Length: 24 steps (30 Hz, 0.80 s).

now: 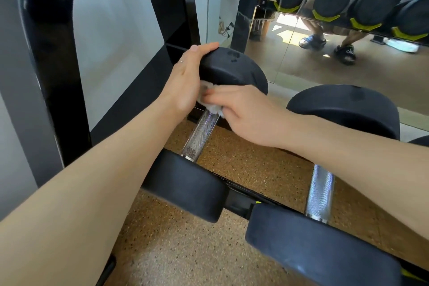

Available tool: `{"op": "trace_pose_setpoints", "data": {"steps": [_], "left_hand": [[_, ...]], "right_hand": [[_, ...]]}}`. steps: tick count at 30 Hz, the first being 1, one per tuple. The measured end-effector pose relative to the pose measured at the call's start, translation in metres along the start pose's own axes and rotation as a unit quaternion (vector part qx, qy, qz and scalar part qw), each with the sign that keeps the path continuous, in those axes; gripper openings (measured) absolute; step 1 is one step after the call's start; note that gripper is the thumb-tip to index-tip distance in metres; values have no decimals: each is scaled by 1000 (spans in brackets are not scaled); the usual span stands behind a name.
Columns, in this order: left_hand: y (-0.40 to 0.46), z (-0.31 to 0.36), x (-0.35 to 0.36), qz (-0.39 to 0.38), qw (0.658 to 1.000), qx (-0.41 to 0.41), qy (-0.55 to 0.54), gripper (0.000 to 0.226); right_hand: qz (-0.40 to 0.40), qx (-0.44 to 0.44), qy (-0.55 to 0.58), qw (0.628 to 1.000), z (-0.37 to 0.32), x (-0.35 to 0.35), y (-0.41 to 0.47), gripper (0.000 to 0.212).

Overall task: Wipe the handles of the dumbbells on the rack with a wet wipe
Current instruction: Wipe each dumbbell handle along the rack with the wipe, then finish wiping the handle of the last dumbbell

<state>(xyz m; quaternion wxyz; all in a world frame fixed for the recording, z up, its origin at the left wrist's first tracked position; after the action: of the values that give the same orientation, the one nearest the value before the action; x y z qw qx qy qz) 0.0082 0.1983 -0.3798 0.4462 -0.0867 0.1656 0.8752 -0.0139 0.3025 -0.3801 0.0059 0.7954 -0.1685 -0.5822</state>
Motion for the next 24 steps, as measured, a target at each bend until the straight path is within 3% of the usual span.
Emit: {"op": "trace_pose_setpoints", "data": {"steps": [3,8,12,13,14,16,17,18,21,24], "left_hand": [[-1,-2,1,-3,1000,-12,-7,51],[-3,-3,3,-12,1000,-12,-9,52],[-2,-2,2,-9,1000,-12,-8,52],[-2,-2,2,-9,1000,-11,-7,52],[-2,-2,2,-8,1000,-12,-7,51],[-2,-2,2,-7,1000,-13,-8,50],[-3,-2,2,-7,1000,-13,-8,50],[-2,-2,2,-8,1000,-13,-8,50],[-2,-2,2,-4,1000,-17,-11,47],[-2,0,3,-3,1000,-21,-11,46]], "right_hand": [[-15,-1,-66,998,4,19,6,57],[58,11,-112,992,5,16,-19,61],[88,127,-2,988,22,12,-40,45],[79,191,74,976,29,15,-39,40],[70,270,194,940,37,23,-38,37],[66,392,463,792,44,51,-42,36],[65,416,521,742,44,61,-43,34],[52,436,525,729,43,67,-44,32],[-31,443,452,773,34,74,-49,21],[-115,435,468,761,15,87,-56,16]]}}
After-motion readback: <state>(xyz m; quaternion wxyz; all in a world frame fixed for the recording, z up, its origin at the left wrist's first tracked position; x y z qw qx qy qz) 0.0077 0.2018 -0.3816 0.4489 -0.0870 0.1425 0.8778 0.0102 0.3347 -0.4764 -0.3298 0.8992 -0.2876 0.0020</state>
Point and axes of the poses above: each hand's wrist, its own y-axis towards the middle knuckle, its own x-axis out of the palm, z = x × y, the point moved 9 cm from there along y, towards the middle knuckle
